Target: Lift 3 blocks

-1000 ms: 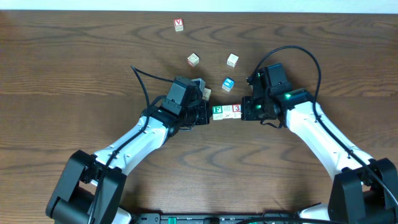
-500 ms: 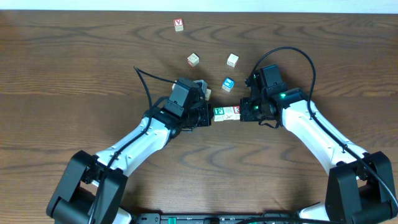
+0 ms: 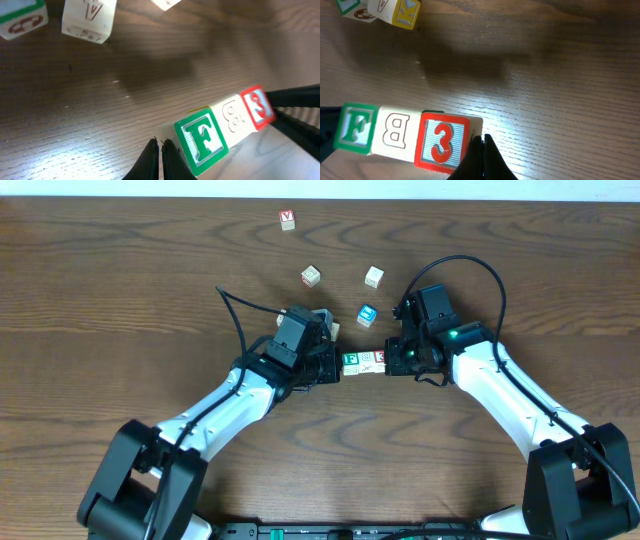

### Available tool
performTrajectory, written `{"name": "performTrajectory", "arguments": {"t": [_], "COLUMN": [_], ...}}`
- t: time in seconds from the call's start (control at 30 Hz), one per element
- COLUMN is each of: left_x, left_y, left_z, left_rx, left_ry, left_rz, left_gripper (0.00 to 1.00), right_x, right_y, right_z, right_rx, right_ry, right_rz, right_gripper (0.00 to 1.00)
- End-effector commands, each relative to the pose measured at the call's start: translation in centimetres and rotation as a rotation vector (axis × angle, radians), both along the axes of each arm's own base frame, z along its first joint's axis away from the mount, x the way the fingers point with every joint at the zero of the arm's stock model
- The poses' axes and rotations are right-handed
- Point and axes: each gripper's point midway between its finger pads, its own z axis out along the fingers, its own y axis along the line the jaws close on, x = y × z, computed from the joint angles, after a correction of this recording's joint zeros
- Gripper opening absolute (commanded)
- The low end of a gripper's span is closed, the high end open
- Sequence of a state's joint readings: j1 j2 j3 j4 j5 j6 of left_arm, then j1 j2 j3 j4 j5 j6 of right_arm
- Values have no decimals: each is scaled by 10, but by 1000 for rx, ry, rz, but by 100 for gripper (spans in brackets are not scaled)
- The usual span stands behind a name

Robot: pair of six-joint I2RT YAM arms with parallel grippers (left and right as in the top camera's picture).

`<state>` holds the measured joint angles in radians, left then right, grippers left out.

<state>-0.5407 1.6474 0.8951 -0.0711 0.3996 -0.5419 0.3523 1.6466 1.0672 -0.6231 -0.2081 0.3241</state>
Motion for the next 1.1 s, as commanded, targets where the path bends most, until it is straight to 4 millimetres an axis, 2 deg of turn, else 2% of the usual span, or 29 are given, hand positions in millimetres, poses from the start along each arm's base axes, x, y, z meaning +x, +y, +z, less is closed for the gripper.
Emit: {"name": "performTrajectory", "arguments": {"t": [0.0, 0.13, 0.53, 0.7, 0.97, 1.07], "left_x": [-23, -23, -20, -20, -26, -26], "left_y": [-29, -29, -30, -30, -26, -26], "left_z": [-8, -16, -14, -16, -41, -44], "left_rx": [-59, -53, -58, -55, -22, -18], "left_ry": [55, 72, 56, 61, 119, 124], "left_rz": [-123, -117, -115, -116, -113, -113], "left_gripper": [7, 7, 7, 7, 7, 7], "right_x": [-17, -17, -22, -24, -28, -30], "right_y": [56, 56, 57, 54, 48, 46], "right_z": [17, 17, -6, -9, -21, -27], "right_rx": [184, 184, 159, 134, 99, 87], "right_ry": [29, 29, 92, 98, 120, 133], "right_rz": [153, 153, 162, 162, 155, 152], "right_gripper": [1, 1, 1, 1, 1, 1]}}
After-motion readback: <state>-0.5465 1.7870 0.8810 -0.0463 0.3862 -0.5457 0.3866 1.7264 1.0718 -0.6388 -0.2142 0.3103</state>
